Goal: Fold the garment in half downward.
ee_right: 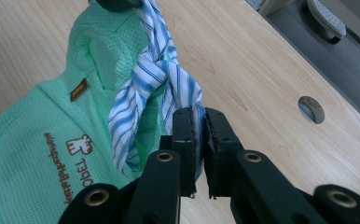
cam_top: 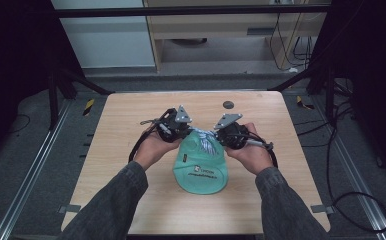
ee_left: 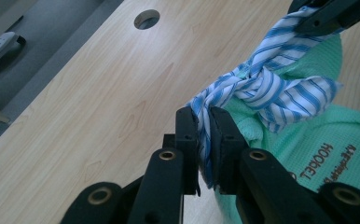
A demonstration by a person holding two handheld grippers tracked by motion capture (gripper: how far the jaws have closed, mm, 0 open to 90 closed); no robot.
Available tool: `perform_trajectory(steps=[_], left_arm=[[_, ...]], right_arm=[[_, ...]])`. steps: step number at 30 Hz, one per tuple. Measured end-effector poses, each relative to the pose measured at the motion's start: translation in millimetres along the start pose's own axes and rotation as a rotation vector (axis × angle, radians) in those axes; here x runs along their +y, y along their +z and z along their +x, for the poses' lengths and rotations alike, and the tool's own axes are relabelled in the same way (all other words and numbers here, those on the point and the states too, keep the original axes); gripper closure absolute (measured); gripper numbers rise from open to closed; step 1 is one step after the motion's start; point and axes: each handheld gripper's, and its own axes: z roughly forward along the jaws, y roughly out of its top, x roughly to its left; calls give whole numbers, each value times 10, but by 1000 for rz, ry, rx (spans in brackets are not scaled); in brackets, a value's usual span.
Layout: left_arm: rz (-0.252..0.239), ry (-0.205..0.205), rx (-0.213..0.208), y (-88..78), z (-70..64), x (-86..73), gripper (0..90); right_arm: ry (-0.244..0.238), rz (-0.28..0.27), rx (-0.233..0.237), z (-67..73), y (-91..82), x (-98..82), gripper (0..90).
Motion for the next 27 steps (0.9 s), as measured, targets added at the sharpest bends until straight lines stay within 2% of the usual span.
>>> perform_trajectory(steps=[5,10,17,24,27], left_arm=[[-5,-5,1,-21,-57,-102,824],[-6,-10,-7,-15,-58,-153,823],[-12,-19,-10,33,-19,-95,824],[-21,20,-6,-28,-168,-122,817],[-18,17,-8,-49,-223,-185,798]], right_arm=[[-11,-3,3,105,27,-45,836],[-16,-7,5,172,34,-72,835],[-20,-20,-5,196,-3,-97,836],[-13,-23,-6,261,-47,-188,831],[3,-17,12,325,-42,-254,821]])
